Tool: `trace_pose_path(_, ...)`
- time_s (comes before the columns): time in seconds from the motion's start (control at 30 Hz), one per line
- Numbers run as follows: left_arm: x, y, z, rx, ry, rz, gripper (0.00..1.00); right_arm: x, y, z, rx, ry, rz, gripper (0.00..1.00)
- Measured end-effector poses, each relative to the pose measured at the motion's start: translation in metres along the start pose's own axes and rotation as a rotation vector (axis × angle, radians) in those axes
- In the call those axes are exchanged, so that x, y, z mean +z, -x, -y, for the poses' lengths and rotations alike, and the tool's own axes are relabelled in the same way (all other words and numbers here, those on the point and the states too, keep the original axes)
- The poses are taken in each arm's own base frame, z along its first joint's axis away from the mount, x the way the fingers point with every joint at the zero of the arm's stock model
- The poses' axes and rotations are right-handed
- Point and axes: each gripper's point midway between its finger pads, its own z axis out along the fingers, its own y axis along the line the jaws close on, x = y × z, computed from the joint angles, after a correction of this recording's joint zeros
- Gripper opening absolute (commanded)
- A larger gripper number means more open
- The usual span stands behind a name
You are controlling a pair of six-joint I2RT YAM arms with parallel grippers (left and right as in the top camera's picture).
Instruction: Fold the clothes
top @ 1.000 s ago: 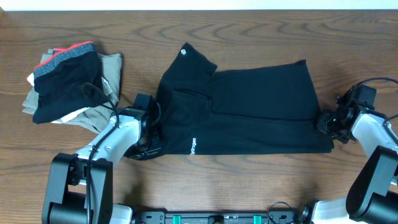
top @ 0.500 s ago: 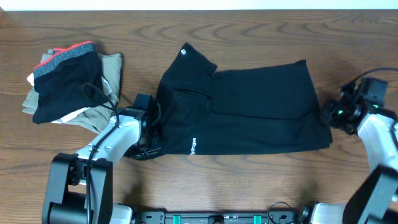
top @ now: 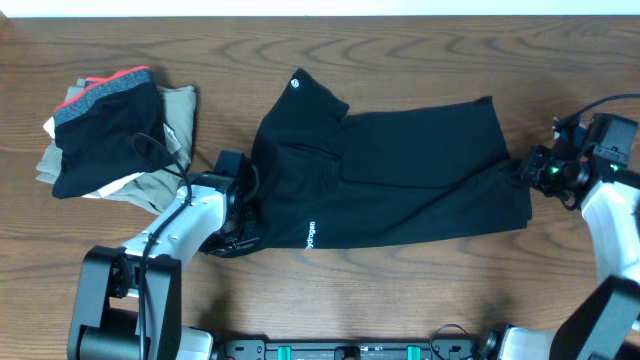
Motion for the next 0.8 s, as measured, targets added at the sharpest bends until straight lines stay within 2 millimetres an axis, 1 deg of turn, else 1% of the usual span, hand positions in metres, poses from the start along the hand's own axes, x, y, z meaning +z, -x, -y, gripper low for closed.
trace_pose_path(0.03,0.000,0.000,0.000,0.000,0.000,0.000,0.29,0.004,-0.003,0.003,0.008,-0.006,-0.016,0.19)
trace_pose_path(0.1,0.000,0.000,0.000,0.000,0.000,0.000,0.29,0.014,-0.010,0.010,0.009,-0.031,-0.054,0.22)
trace_pose_path(0.2,0.000,0.000,0.000,0.000,0.000,0.000,0.29,0.019,-0.018,0.022,0.020,-0.085,-0.091,0.21)
trace_pose_path(0.3,0.000,0.000,0.000,0.000,0.000,0.000,0.29,0.019,-0.021,0.030,0.022,-0.130,-0.100,0.21)
trace_pose_path(0.47,0.000,0.000,0.000,0.000,0.000,0.000,0.29,0.017,-0.026,0.036,0.027,-0.164,-0.121,0.15)
trace_pose_path(0.53,0.000,0.000,0.000,0.000,0.000,0.000,0.29,0.016,-0.031,0.037,0.033,-0.172,-0.143,0.11)
trace_pose_path(0.6,0.000,0.000,0.000,0.000,-0.002,0.000,0.29,0.015,-0.037,0.038,0.038,-0.177,-0.164,0.10)
trace_pose_path(0.73,-0.001,0.000,0.000,-0.001,-0.006,0.005,0.36,0.016,-0.041,0.039,0.042,-0.180,-0.176,0.09)
trace_pose_path(0.8,-0.002,-0.001,-0.002,-0.003,-0.008,0.013,0.42,0.019,-0.048,0.041,0.044,-0.182,-0.185,0.10)
